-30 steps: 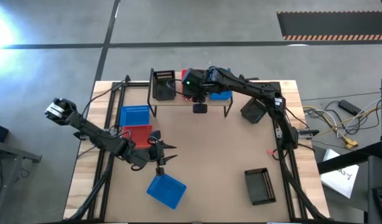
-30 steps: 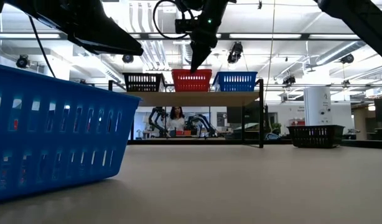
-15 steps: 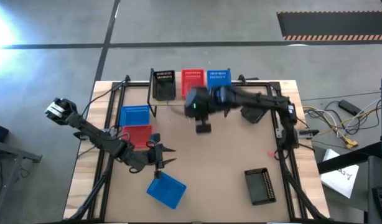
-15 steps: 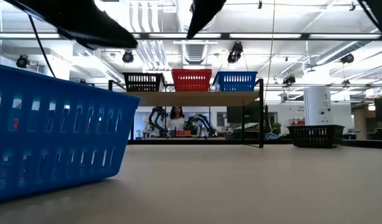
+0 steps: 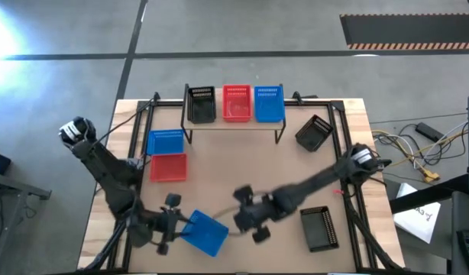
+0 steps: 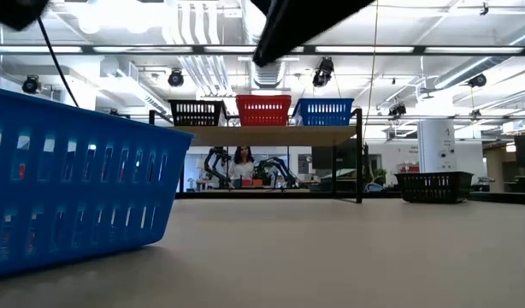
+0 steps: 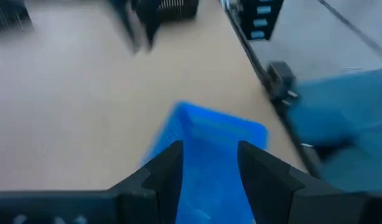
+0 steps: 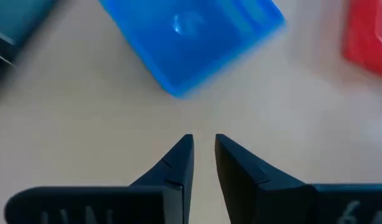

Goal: Stack baskets on shelf by color
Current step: Stack the bottom blue bin on the blue bin on the shelf

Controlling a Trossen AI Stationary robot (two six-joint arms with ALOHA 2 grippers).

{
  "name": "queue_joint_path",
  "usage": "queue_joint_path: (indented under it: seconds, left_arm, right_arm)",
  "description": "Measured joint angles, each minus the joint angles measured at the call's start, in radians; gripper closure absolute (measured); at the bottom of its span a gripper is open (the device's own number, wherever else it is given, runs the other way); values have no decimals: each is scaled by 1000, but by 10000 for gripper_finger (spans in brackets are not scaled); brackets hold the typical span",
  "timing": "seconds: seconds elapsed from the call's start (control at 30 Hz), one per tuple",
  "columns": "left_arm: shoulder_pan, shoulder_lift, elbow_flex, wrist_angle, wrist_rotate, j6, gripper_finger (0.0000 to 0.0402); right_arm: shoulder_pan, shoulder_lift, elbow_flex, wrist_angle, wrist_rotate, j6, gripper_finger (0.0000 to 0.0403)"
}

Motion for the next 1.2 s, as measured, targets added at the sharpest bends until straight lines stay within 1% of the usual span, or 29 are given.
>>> queue_joint_path:
  seconds: [0.07,0.13,0.23,0.33,0.4,0.47,0.57,0.67,0.73,0.83,0.97,1.03,1.1,1.2]
  left_arm:
    - [-37,6,24,-63,53,-202,265]
    - [-72,24,29,-81,110,-370,265]
    - [-107,76,15,-71,165,-575,265]
    - [-113,159,2,-66,203,-712,265]
    - [-106,219,2,-66,202,-730,266]
    - [-84,269,2,-65,167,-717,266]
    - [-25,315,2,-65,84,-664,266]
    - [56,329,2,-64,-7,-583,266]
    - [126,329,2,-55,-40,-513,266]
    - [229,329,1,-15,-40,-388,266]
    - [344,328,1,153,-40,-198,266]
    - [380,328,1,239,-39,-101,266]
    - [401,324,2,287,-38,-22,266]
    - [404,300,26,240,-32,42,266]
  right_arm:
    - [40,0,-65,152,-1,7,341]
    - [67,0,-116,275,-1,7,338]
    - [78,0,-160,392,-1,4,329]
    - [77,0,-170,405,1,9,317]
    - [73,0,-171,403,-18,4,309]
    - [72,0,-170,403,-47,-2,301]
    - [73,0,-163,388,-54,-22,285]
    - [73,0,-162,369,-67,-42,272]
    - [72,0,-163,342,-68,-30,266]
    - [72,0,-164,290,-68,3,258]
    - [74,0,-168,288,-68,66,248]
    - [74,0,-173,292,-68,99,246]
    - [74,0,-185,292,-68,138,245]
    - [74,0,-206,286,-66,178,246]
